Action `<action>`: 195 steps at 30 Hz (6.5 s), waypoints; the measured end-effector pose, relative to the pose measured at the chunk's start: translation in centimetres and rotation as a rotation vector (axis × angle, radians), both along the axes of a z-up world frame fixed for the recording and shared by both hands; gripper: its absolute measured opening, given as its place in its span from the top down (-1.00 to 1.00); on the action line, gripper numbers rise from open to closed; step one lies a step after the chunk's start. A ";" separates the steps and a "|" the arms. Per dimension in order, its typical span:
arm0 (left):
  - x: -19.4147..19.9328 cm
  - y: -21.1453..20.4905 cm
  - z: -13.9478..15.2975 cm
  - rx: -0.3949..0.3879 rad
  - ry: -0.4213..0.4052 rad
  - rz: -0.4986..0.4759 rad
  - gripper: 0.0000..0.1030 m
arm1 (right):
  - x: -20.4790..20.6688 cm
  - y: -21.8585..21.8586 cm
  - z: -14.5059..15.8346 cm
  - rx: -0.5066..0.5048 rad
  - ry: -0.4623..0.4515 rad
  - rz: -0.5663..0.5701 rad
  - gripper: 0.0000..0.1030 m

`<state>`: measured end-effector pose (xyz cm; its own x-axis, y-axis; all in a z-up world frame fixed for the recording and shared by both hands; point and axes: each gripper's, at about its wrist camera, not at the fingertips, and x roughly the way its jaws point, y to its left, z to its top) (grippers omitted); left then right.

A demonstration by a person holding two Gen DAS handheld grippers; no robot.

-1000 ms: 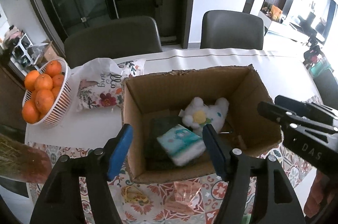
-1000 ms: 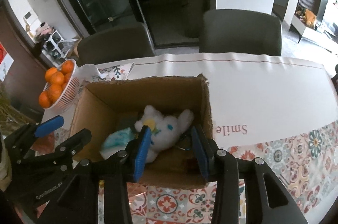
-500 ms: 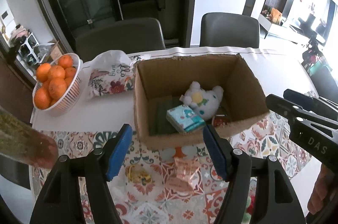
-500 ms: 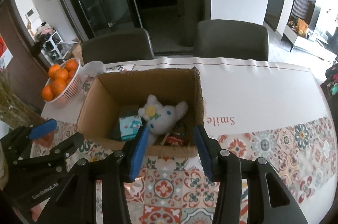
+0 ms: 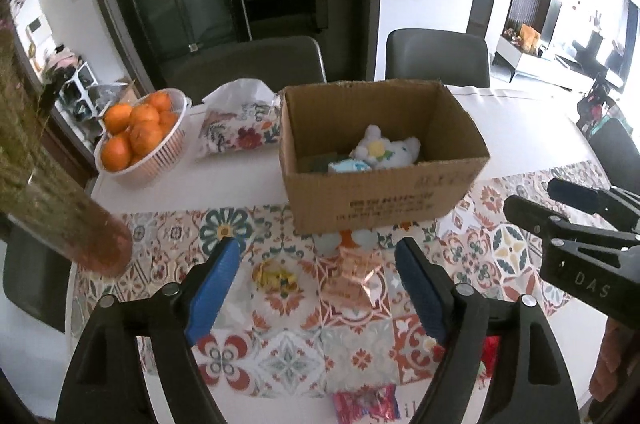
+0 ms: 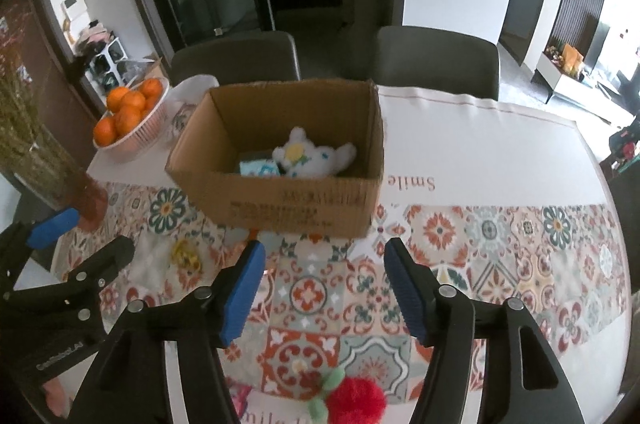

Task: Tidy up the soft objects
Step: 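Move both tools back toward the remaining items on the runner, then grasp the red pom-pom with the right tool while the left tool grasps the pink candy wrapper, then carry the pom-pom and candy wrapper over the cardboard box and release both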

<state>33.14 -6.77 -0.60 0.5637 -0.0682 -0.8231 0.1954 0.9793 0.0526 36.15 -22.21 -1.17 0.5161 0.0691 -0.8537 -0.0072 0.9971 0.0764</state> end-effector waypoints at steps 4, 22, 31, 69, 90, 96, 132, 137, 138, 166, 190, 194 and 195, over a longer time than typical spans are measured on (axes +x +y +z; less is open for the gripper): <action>-2.0 0.4 0.0 -0.013 0.003 0.015 -0.66 | -1.9 0.1 -0.3 0.003 0.011 0.001 -0.34; -8.3 0.4 -4.1 0.002 0.135 0.061 -0.74 | -7.3 -0.1 -5.3 0.006 0.135 0.026 -0.51; -9.5 -0.2 -8.0 -0.009 0.267 0.066 -0.74 | -8.4 -0.7 -8.7 0.027 0.235 0.031 -0.51; -9.7 -0.8 -22.1 -0.024 0.612 0.094 -0.51 | -9.0 -2.0 -20.2 0.056 0.491 -0.032 -0.47; -9.8 -1.5 -20.5 -0.062 0.511 0.043 -0.12 | -11.2 -1.5 -17.9 0.091 0.383 -0.051 0.25; -10.8 -1.4 -19.5 -0.071 0.458 0.024 -0.05 | -12.1 -1.2 -16.4 0.085 0.339 -0.039 0.25; -8.7 0.6 -4.0 -0.180 0.045 -0.005 0.03 | -8.5 1.0 -3.4 0.168 0.006 0.011 0.25; -7.3 0.6 -2.3 -0.186 -0.001 -0.008 0.03 | -7.1 1.0 -1.8 0.166 -0.040 0.012 0.25; -7.0 0.6 -2.0 -0.187 -0.010 -0.007 0.03 | -6.7 1.0 -1.5 0.164 -0.049 0.013 0.25; 3.3 -0.6 2.1 -0.195 -0.094 -0.027 0.03 | 4.1 -0.2 1.7 0.135 -0.116 0.023 0.25; 12.0 -2.3 -0.4 -0.132 0.019 -0.062 -0.05 | 11.9 -1.1 -1.6 0.093 0.016 0.011 0.17; 13.1 -2.8 -0.9 -0.112 0.045 -0.068 -0.17 | 12.4 -1.5 -2.1 0.122 0.034 -0.010 -0.20; 13.3 -2.9 -1.0 -0.106 0.054 -0.064 -0.18 | 12.5 -1.7 -2.1 0.126 0.034 -0.015 -0.22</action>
<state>46.40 -9.65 -1.58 0.5108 -0.1911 -0.8382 0.2577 0.9642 -0.0628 48.64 -23.95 -3.27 0.4890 0.1693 -0.8557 0.0127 0.9795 0.2010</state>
